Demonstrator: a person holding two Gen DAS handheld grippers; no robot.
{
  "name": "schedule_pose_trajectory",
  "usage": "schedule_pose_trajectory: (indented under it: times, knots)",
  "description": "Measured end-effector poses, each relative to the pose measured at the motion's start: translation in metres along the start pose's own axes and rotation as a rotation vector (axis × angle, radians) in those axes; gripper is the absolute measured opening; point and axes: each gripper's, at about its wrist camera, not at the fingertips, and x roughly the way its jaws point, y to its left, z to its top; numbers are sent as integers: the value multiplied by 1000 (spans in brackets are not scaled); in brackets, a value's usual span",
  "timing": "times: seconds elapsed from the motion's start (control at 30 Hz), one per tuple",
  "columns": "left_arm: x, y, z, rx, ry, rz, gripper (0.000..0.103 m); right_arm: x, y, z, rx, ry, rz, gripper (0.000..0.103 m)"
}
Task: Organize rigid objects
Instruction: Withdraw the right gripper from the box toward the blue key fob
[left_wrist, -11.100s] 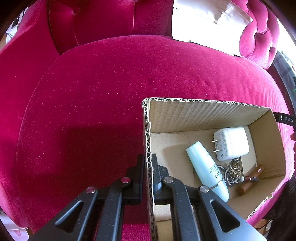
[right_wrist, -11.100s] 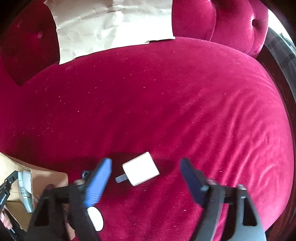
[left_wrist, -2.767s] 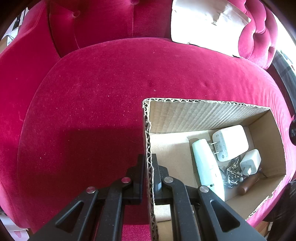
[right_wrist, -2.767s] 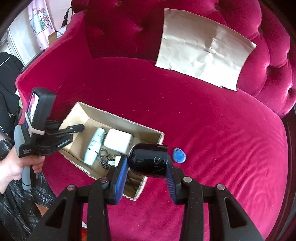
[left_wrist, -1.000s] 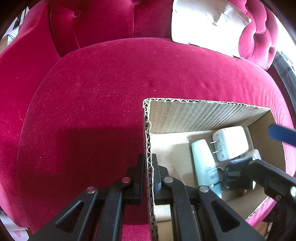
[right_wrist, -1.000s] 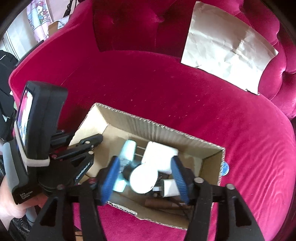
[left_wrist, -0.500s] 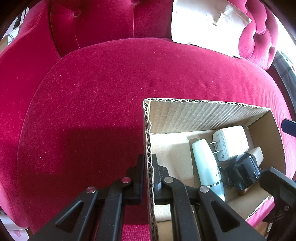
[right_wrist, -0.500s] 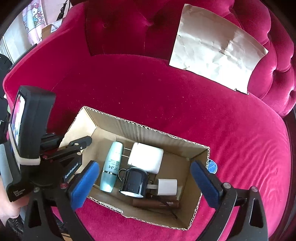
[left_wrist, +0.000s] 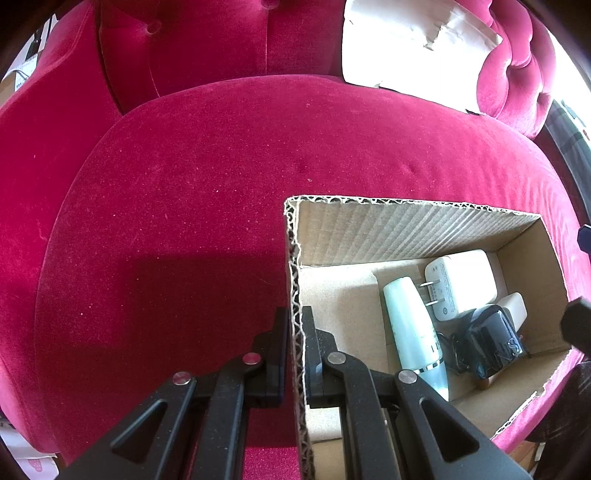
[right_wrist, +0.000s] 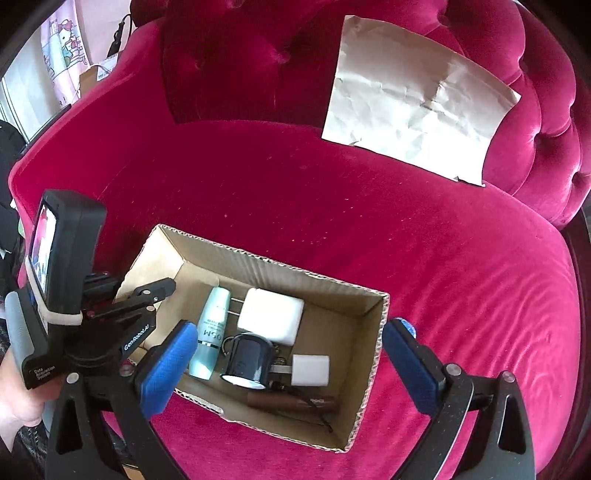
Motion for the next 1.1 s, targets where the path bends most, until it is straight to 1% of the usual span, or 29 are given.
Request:
schedule_pose_trajectory:
  times: [0.07,0.2,0.63,1.1]
  knots:
    - [0,-1,0,2,-1,2,6,-2,-5,0,13,-1,12,102]
    - [0,-2,0,3,-1,4,6,-5,-14,0,24,-11,7,102]
    - [0,-6,-1,12,0,10,6,-12,-63,-3,75,-32,-41,102]
    - [0,-6,-1,10,1,6,6,-5,-111,-10,79,-18,-87,102]
